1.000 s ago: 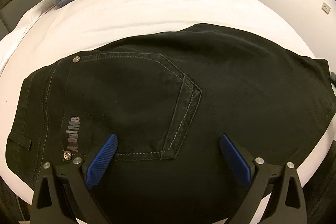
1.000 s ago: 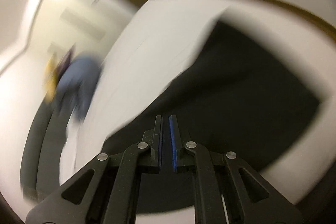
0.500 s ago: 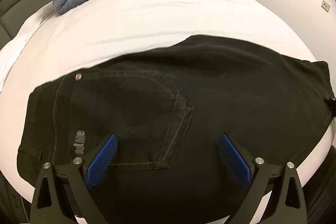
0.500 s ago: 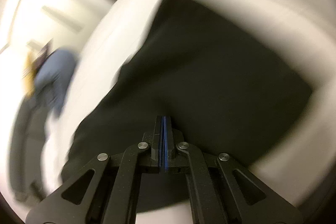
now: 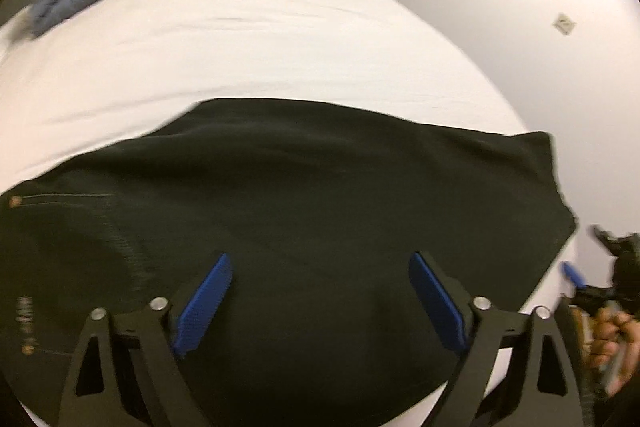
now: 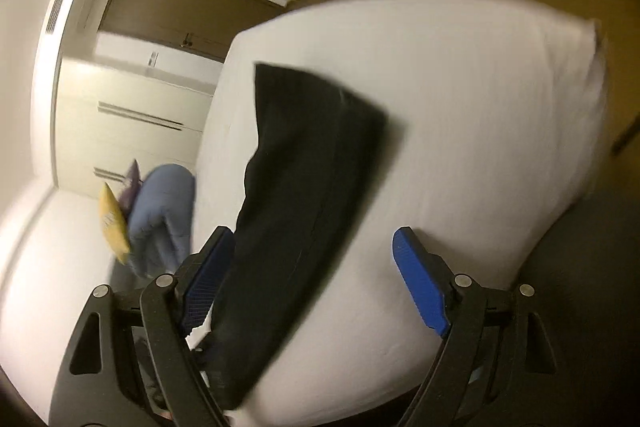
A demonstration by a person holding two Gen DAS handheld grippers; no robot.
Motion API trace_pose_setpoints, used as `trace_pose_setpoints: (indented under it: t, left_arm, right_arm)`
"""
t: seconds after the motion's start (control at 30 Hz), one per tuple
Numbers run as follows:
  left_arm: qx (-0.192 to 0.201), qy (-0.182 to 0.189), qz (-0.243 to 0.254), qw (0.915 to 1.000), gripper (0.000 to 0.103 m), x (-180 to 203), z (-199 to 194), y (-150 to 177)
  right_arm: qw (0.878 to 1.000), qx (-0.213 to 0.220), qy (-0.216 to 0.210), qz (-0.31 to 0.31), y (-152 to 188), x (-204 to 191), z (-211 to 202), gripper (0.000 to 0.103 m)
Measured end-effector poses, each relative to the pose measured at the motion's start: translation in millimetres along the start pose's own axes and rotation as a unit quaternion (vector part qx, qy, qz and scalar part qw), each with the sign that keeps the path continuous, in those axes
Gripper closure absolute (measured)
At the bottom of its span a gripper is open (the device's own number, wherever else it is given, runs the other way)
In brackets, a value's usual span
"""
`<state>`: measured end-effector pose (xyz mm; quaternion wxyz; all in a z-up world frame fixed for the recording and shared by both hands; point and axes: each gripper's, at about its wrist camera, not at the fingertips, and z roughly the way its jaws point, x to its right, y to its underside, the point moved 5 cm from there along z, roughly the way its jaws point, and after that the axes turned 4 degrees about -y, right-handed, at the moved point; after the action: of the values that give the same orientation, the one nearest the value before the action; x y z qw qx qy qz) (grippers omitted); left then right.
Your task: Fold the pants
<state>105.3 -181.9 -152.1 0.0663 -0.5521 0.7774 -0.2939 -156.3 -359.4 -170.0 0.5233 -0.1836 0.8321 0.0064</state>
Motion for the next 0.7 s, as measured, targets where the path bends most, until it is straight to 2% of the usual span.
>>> trace_pose_setpoints:
  t: [0.03, 0.07, 0.13, 0.17, 0.23, 0.33, 0.4, 0.5, 0.6, 0.63, 0.7]
  left_arm:
    - [-0.003, 0.01, 0.002, 0.9999, 0.016, 3, 4, 1]
    - [-0.01, 0.015, 0.0, 0.9998, 0.02, 4, 9, 5]
    - [-0.033, 0.016, -0.02, 0.9991, 0.04, -7, 25, 12]
    - [-0.03, 0.017, -0.027, 0.9991, 0.043, -13, 27, 14]
    - [-0.026, 0.021, -0.037, 0.9988, 0.059, -17, 22, 17]
    - [-0.032, 0.025, -0.051, 0.9979, 0.077, -31, 22, 19]
    - [-0.036, 0.034, -0.071, 0.9963, 0.085, -40, 24, 20]
    - [-0.042, 0.039, -0.091, 0.9942, 0.088, -47, 25, 21]
    - [-0.045, 0.034, -0.087, 0.9946, 0.088, -46, 25, 19]
    - [-0.046, 0.033, -0.087, 0.9945, 0.088, -46, 26, 19]
    - [-0.048, 0.036, -0.092, 0.9939, 0.088, -45, 27, 19]
  right_arm:
    - [1.0, 0.007, 0.003, 0.005, 2, 3, 1, 0.025]
    - [1.0, 0.012, 0.0, 0.012, 1, 9, 19, 0.025]
    - [0.999, 0.018, -0.001, 0.031, -4, 7, 28, 0.025]
    - [0.999, 0.018, -0.001, 0.038, -5, 8, 27, 0.025]
    - [0.998, 0.018, -0.004, 0.054, -10, 4, 32, 0.026]
    - [0.998, 0.026, -0.001, 0.063, -11, 10, 42, 0.026]
    - [0.997, 0.04, -0.005, 0.066, -15, 8, 49, 0.026]
    - [0.995, 0.054, -0.026, 0.075, -20, 9, 66, 0.026]
    - [0.992, 0.071, -0.057, 0.092, -30, -3, 87, 0.028]
    - [0.991, 0.073, -0.061, 0.096, -35, -5, 94, 0.031]
    - [0.988, 0.071, -0.084, 0.11, -41, -7, 101, 0.051]
